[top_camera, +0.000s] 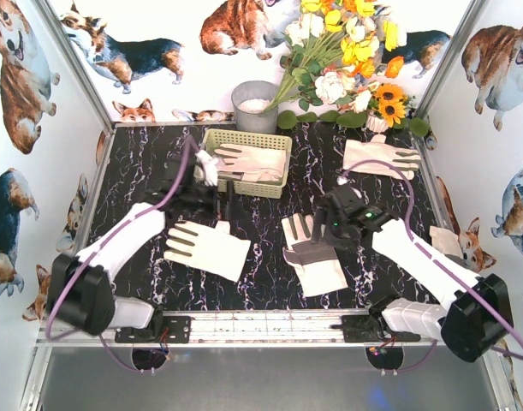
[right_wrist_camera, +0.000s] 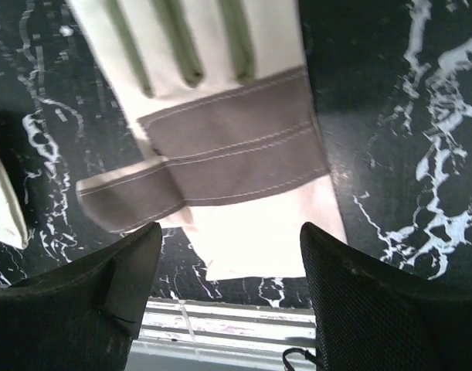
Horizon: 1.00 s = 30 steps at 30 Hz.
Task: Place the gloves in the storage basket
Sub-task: Place the glove at the center of the board, then adjust the glove at the center of the board.
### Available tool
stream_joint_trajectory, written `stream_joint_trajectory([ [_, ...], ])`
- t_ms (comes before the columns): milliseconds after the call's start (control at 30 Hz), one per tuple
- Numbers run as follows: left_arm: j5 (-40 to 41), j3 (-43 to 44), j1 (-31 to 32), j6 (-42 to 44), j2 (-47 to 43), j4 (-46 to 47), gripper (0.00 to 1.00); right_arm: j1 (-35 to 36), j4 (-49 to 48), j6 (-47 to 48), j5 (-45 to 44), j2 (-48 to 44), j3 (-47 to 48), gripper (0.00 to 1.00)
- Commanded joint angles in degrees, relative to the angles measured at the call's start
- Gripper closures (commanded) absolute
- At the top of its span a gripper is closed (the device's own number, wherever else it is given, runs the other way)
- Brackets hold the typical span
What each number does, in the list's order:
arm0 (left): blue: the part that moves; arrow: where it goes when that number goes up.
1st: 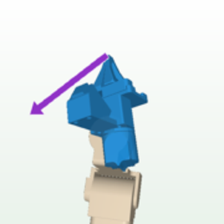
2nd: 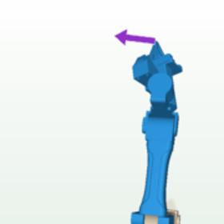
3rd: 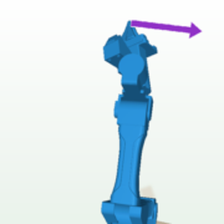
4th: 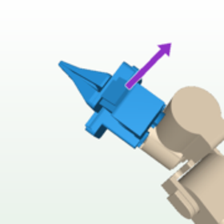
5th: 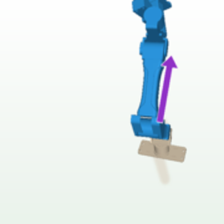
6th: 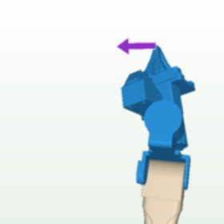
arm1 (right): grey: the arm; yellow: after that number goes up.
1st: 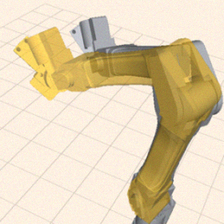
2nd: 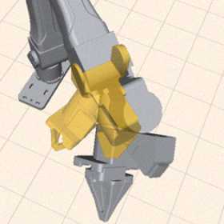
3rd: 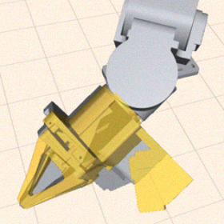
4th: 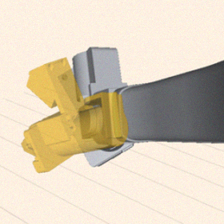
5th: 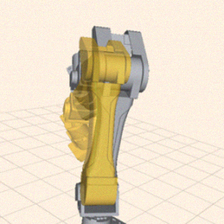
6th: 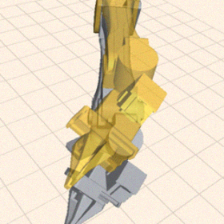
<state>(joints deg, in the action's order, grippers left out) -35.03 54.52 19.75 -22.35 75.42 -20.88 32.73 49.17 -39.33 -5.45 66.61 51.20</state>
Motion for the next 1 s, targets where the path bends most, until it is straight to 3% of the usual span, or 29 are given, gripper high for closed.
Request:
stream_joint_trajectory([
  [0, -8.7, -0.6, 4.9, 0.6, 6.1, 3.4, 0.12, -7.1, -4.1, 1.0, 7.7, -2.2, -2.2, 0.26],
  [400, -14.4, 6.6, 19.9, -1.8, 26.1, 10.2, 0.17, -21.6, -8.6, 5.6, 18.8, 1.7, -8.9, 0.29],
  [600, -14.5, 9.4, 22.1, -3.2, 31.0, 12.6, 0.23, -24.8, -11.2, 6.9, 22.1, 5.1, -11.5, 0.31],
  [800, -14.2, 11.2, 22.1, -3.3, 35.3, 13.0, 0.62, -24.9, -11.2, 8.6, 24.0, 8.3, -12.2, 0.32],
  [967, -10.5, 11.7, 21.0, -2.4, 35.3, 10.4, 0.83, -24.9, -12.6, 8.5, 24.4, 8.3, -14.2, 0.34],
])
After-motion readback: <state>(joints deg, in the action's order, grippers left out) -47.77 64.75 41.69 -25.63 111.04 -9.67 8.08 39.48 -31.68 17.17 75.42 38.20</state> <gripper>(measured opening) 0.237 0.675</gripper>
